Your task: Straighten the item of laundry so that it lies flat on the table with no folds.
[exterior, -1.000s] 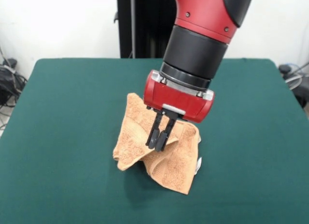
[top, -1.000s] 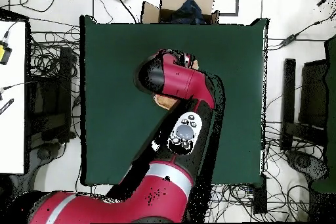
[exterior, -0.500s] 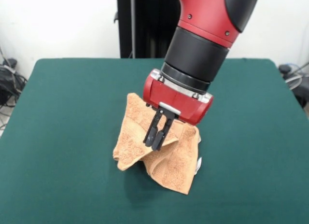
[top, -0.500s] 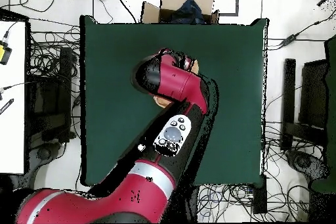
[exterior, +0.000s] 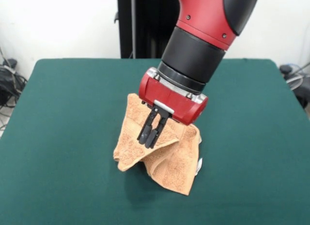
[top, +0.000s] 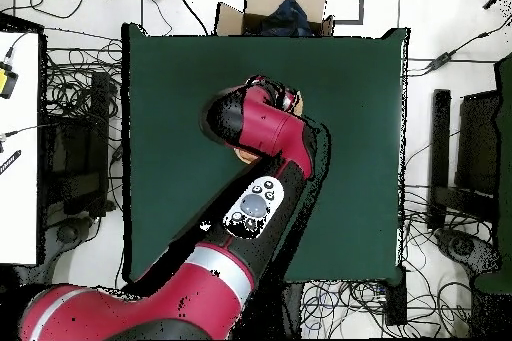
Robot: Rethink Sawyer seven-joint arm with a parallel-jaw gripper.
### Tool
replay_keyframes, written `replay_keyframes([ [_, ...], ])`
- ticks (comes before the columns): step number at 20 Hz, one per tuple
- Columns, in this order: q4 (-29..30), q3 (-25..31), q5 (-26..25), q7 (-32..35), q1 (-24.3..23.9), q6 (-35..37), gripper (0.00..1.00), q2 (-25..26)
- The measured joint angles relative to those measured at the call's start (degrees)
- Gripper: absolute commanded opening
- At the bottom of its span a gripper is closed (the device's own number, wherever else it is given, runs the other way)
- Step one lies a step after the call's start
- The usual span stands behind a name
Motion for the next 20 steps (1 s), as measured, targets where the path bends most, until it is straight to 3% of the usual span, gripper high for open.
replay_keyframes([
  [10,0.0,-1.0,1.0,0.0,0.5,2.3,0.0,0.8],
  [11,0.0,-1.0,1.0,0.0,0.5,2.6,1.0,0.8],
  [20,0.0,-1.0,1.0,0.0,0.5,5.5,1.0,0.8],
])
